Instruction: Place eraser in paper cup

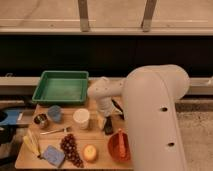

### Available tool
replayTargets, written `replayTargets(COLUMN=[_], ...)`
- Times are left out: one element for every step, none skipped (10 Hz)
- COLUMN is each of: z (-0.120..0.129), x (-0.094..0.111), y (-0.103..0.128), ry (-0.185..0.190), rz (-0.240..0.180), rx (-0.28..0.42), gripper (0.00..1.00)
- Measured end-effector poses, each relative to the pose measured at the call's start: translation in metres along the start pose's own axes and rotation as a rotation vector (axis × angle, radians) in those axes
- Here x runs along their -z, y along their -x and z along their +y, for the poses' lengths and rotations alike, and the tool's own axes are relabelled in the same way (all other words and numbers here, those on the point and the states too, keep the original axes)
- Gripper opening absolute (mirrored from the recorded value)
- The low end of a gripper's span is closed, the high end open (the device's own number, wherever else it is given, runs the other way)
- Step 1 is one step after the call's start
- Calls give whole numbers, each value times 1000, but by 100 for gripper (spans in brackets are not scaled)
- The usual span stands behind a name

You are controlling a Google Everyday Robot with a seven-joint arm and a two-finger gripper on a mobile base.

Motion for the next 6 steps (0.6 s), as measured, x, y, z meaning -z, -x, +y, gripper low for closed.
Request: replayTargets(z=[1, 0, 0, 3, 12, 18], x=[0, 0, 0, 2, 9, 11], y=[1, 1, 1, 1, 3, 5], ry=[-2, -1, -2, -2, 1, 3], rz=[0, -6, -4, -5, -16, -19], rx=[3, 7, 7, 13, 31, 40], gripper=[80, 80, 80, 80, 80, 80])
